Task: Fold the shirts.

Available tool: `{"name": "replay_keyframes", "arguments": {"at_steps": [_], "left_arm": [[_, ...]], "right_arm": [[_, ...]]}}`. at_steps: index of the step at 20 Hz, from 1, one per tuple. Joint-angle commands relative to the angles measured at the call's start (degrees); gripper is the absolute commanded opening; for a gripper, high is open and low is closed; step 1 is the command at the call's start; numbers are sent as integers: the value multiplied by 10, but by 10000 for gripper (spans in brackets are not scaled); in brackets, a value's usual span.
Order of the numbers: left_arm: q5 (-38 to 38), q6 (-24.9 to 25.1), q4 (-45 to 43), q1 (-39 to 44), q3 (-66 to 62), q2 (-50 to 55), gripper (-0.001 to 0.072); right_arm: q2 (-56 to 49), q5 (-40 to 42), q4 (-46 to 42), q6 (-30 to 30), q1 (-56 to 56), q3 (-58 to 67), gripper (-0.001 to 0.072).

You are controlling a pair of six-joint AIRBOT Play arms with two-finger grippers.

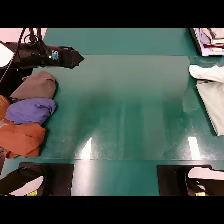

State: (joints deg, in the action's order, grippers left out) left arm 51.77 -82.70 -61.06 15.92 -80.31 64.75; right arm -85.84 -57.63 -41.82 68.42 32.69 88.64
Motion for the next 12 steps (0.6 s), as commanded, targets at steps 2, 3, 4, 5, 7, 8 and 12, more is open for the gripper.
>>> {"name": "replay_keyframes", "arguments": {"at_steps": [2, 3, 4, 5, 7, 8, 12], "left_arm": [[-3, 0, 0, 0, 0, 0, 26], [-3, 0, 0, 0, 0, 0, 26], [-3, 0, 0, 0, 0, 0, 26], [-2, 0, 0, 0, 0, 0, 26], [-2, 0, 0, 0, 0, 0, 26], [-2, 0, 0, 0, 0, 0, 26], [-1, 2, 0, 0, 0, 0, 26]], "right_arm": [[-16, -34, -4, 1, 11, 106, 13], [-16, -52, -5, 1, 15, 127, 13], [-16, -72, -4, 1, 20, 147, 13], [-16, -94, -5, 1, 25, 163, 14], [-15, -149, -5, 1, 38, 189, 13], [-12, -167, -5, 1, 47, 191, 14], [16, -224, -125, 24, 66, 191, 14]]}}
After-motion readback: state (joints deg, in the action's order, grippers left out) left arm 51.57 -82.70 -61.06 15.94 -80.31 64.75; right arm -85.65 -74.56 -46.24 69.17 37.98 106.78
